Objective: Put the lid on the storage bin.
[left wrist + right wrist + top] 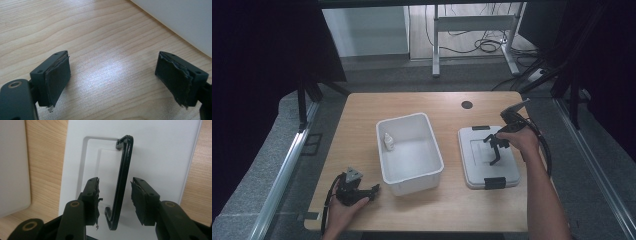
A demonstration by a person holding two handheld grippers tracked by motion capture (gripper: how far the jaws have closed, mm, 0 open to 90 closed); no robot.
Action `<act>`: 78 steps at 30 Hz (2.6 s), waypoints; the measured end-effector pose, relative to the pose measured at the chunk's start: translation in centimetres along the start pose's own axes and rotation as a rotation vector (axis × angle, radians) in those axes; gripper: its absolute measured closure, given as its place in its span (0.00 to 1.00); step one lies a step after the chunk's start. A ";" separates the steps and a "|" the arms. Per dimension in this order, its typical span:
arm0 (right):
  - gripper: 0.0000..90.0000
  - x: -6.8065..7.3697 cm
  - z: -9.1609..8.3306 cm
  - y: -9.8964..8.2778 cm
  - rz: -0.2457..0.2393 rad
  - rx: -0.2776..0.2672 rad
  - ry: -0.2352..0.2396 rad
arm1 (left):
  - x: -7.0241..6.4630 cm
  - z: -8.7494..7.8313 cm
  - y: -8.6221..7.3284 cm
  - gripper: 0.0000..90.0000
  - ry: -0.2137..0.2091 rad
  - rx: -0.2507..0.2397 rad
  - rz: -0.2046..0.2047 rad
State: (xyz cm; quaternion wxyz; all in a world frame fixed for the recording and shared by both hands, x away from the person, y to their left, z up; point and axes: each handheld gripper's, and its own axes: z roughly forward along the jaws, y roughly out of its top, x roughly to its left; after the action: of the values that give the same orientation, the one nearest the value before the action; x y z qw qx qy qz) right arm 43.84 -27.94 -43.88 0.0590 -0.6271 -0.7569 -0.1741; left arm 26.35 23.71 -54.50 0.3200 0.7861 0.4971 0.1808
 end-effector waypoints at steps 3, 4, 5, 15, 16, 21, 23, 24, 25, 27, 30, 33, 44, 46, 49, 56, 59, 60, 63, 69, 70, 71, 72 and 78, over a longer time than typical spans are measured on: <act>0.68 0.0 0.5 0.0 0.004 0.013 -0.005 | 0.0 0.0 0.0 0.14 -0.001 0.000 0.000; 0.70 0.0 0.6 0.1 0.004 0.019 -0.010 | 0.0 0.0 0.0 0.14 -0.001 0.000 0.000; 0.72 -0.1 0.8 0.1 0.014 0.022 -0.004 | 0.0 0.0 0.0 0.14 -0.001 0.000 0.000; 0.91 -0.4 1.4 0.3 0.061 0.020 0.018 | 0.0 0.0 0.0 0.14 -0.001 0.000 0.000; 0.92 -0.4 1.4 0.3 0.071 0.018 0.030 | 0.0 0.0 0.0 0.14 0.000 0.000 0.000; 0.94 -0.6 1.4 0.1 0.102 0.022 0.037 | 0.0 0.0 0.0 0.14 -0.001 0.000 0.000; 0.95 -0.7 1.4 0.1 0.109 0.020 0.039 | 0.0 0.0 0.0 0.14 -0.001 0.000 0.000; 0.95 -0.7 1.4 0.0 0.123 0.017 0.040 | 0.0 0.0 0.0 0.14 -0.001 0.000 0.000; 0.95 -0.6 1.4 0.0 0.127 0.018 0.037 | 0.0 0.0 0.0 0.14 -0.001 0.000 0.000; 0.95 -0.5 1.3 0.1 0.131 0.023 0.034 | 0.0 0.0 0.0 0.14 -0.001 0.000 0.000; 0.95 -0.1 0.9 0.1 0.130 0.023 0.035 | 0.0 0.0 0.0 0.14 -0.001 0.000 0.000; 0.95 0.4 0.2 0.1 0.125 0.013 0.040 | 0.0 0.0 0.0 0.14 -0.001 0.000 0.000; 0.95 1.2 -2.1 -0.9 0.133 -0.017 0.104 | 0.0 0.0 0.0 0.14 -0.001 0.000 0.000; 0.95 1.2 -2.8 -1.1 0.125 -0.024 0.103 | 0.0 0.0 0.0 0.14 -0.001 0.000 0.000; 0.95 1.2 -3.4 -1.2 0.123 -0.030 0.112 | 0.0 0.0 0.0 0.14 -0.001 0.000 0.000; 0.95 1.4 -4.0 -1.5 0.118 -0.041 0.132 | 0.0 0.0 0.0 0.14 -0.001 0.000 0.000; 0.95 1.4 -4.4 -1.6 0.116 -0.045 0.132 | 0.0 0.0 0.0 0.14 -0.001 0.000 0.000; 0.95 1.5 -4.6 -1.6 0.116 -0.046 0.133 | 0.0 0.0 0.0 0.14 -0.001 0.000 0.000; 0.95 1.6 -5.2 -1.7 0.116 -0.058 0.135 | 0.0 0.0 0.0 0.14 -0.001 0.000 0.000; 0.95 2.2 -6.2 -1.9 0.096 -0.071 0.141 | 0.0 0.0 0.0 0.14 0.001 -0.002 -0.001; 0.95 2.3 -6.4 -2.0 0.094 -0.076 0.147 | 0.0 0.0 0.0 0.14 0.001 -0.002 0.001; 0.95 2.5 -6.6 -2.0 0.092 -0.077 0.152 | 0.0 0.0 0.0 0.14 0.001 -0.002 0.001; 0.95 2.6 -6.8 -2.0 0.087 -0.080 0.152 | 0.0 0.0 0.0 0.14 0.001 -0.002 0.001; 0.95 3.3 -7.8 -1.9 0.073 -0.089 0.158 | 0.0 0.0 0.0 0.14 0.000 -0.001 0.001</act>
State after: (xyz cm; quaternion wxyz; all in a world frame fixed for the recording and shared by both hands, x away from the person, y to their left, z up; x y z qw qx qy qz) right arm 40.25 -27.79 -35.92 0.0968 -0.6408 -0.7179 -0.2544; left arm 26.36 23.71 -54.50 0.3205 0.7861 0.4966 0.1811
